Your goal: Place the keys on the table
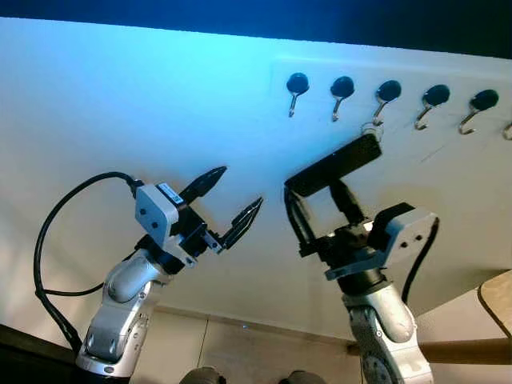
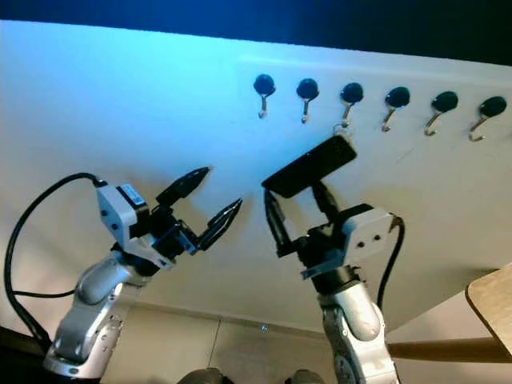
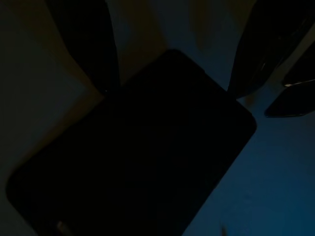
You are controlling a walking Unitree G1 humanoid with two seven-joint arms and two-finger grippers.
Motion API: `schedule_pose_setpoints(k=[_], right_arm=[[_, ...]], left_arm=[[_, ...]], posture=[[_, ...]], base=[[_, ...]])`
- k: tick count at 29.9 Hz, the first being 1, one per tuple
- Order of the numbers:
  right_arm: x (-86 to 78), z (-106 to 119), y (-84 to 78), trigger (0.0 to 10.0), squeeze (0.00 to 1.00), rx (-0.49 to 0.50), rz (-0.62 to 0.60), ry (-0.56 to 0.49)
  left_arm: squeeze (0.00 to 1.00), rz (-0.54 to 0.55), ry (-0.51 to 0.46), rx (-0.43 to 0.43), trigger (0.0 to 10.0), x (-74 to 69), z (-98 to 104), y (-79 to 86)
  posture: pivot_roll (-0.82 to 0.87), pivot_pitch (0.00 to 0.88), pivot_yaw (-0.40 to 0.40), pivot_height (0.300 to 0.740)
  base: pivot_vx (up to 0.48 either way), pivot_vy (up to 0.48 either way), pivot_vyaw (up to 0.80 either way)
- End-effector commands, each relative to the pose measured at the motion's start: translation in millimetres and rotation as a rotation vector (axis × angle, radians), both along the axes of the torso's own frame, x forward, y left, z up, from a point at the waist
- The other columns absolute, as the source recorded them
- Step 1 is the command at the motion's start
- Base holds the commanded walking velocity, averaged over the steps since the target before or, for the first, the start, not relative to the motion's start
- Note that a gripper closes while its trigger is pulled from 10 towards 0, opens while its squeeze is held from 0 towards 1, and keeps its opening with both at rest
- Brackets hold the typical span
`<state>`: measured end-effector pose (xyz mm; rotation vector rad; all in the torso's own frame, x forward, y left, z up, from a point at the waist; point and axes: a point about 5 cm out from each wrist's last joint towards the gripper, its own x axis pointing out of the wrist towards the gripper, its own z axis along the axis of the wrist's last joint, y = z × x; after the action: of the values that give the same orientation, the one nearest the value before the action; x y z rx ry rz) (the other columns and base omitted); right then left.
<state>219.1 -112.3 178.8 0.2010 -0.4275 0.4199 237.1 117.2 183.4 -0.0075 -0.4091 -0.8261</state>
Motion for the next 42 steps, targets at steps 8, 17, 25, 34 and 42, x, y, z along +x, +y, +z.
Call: schedule_pose_setpoints(k=[8, 17, 25, 34, 42], right_arm=[[-2.9, 7.3, 5.4, 0.0, 0.00, 0.007, 0.042, -0.024], [-3.5, 6.8, 5.6, 4.6, 0.00, 0.000, 0.043, -0.022], [-5.0, 3.6, 4.3, 10.0, 0.00, -0.011, 0.028, -0.012], [-5.5, -0.1, -0.2, 10.0, 0.00, -0.013, -0.005, 0.000], [-4.5, -2.3, -2.6, 4.7, 0.00, -0.022, -0.025, 0.005]], left_arm=[[0.00, -0.001, -0.007, 0.014, 10.0, -2.0, 0.9, 0.3], [0.00, 0.000, -0.009, 0.015, 10.0, -1.8, 1.2, 0.7], [0.00, -0.002, -0.009, 0.015, 10.0, -1.6, 1.3, 0.4], [0.00, -0.002, -0.010, 0.014, 10.0, -2.0, 1.3, -0.5], [0.00, -0.002, -0.003, 0.018, 10.0, -2.1, -0.4, -1.3]], posture=[[0.05, 0.100, 0.004, 0.740], [0.05, 0.099, 0.006, 0.740], [0.05, 0.100, 0.007, 0.740], [0.05, 0.101, 0.007, 0.740], [0.05, 0.102, 0.004, 0.740]], base=[[0.000, 0.000, 0.00], [0.000, 0.000, 0.00], [0.000, 0.000, 0.00], [0.000, 0.000, 0.00], [0.000, 0.000, 0.00]])
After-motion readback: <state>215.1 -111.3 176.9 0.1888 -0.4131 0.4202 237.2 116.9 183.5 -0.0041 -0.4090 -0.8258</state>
